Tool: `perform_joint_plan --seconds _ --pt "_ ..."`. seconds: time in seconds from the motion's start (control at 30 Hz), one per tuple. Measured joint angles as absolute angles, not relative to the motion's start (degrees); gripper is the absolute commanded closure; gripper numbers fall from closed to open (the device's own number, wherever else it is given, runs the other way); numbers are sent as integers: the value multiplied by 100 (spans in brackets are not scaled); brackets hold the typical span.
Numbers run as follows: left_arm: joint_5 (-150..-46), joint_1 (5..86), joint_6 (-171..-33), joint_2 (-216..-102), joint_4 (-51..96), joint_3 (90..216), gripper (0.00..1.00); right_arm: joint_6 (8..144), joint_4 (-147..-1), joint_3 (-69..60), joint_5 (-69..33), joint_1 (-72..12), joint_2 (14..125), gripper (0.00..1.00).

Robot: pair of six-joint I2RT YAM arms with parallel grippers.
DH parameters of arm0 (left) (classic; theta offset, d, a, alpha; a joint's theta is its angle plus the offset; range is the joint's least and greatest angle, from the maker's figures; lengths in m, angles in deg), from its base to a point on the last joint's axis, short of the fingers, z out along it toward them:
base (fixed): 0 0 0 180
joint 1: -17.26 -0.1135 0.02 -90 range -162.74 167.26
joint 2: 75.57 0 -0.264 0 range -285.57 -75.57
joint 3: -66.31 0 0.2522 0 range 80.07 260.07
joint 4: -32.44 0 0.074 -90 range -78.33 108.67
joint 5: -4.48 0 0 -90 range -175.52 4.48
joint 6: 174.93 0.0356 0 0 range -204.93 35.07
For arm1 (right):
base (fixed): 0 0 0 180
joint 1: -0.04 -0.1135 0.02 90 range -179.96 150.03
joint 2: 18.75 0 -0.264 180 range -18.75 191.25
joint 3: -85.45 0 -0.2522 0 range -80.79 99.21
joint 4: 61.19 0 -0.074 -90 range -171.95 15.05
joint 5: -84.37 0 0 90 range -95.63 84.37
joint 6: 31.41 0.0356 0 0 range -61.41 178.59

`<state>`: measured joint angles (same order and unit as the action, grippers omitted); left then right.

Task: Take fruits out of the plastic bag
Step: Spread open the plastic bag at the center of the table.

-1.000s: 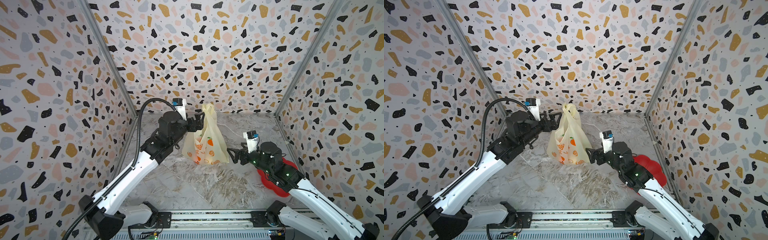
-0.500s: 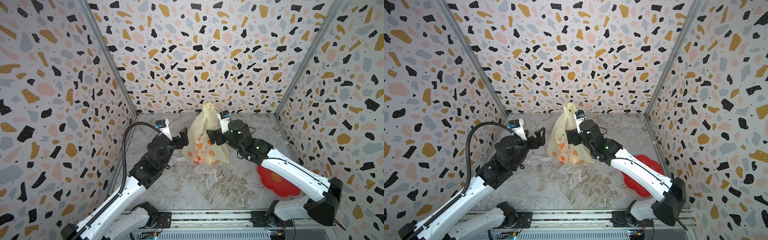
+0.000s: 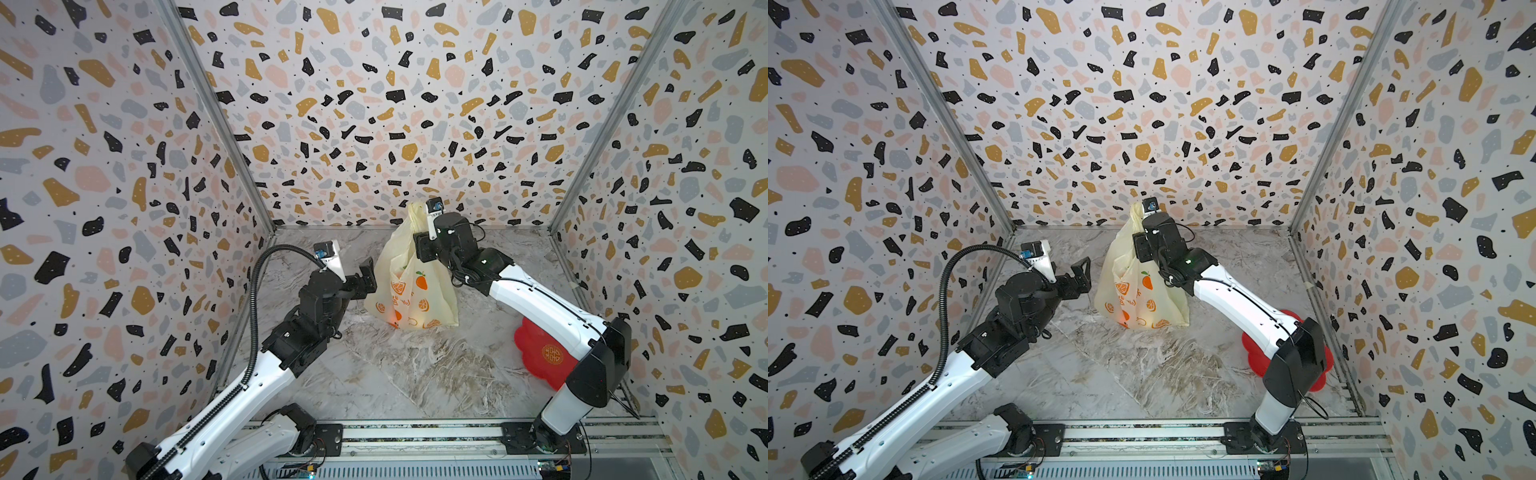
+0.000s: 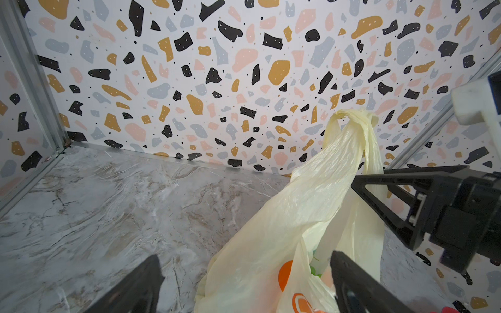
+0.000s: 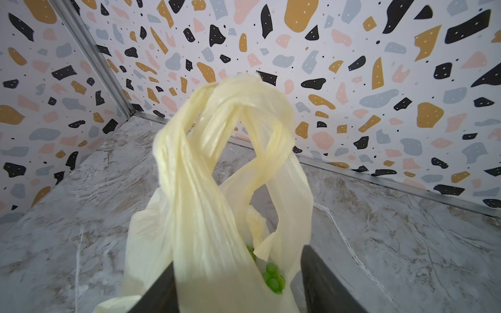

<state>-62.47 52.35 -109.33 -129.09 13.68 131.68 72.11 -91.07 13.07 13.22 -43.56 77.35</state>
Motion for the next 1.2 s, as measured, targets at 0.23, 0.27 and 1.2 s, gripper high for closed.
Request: perform_joint_plan --seconds 0.23,0.27,1.2 --pt "-6500 5237 -10957 -13410 1278 13343 4 7117 -9240 1718 1309 -4334 8126 77" --pt "-6555 5237 -10957 -13552 1248 13453 4 7115 -9267 1718 1307 -4332 8128 81" --pt "-6990 5318 -11373 -16080 245 15719 62 7924 -7874 -1480 266 -4041 5265 96"
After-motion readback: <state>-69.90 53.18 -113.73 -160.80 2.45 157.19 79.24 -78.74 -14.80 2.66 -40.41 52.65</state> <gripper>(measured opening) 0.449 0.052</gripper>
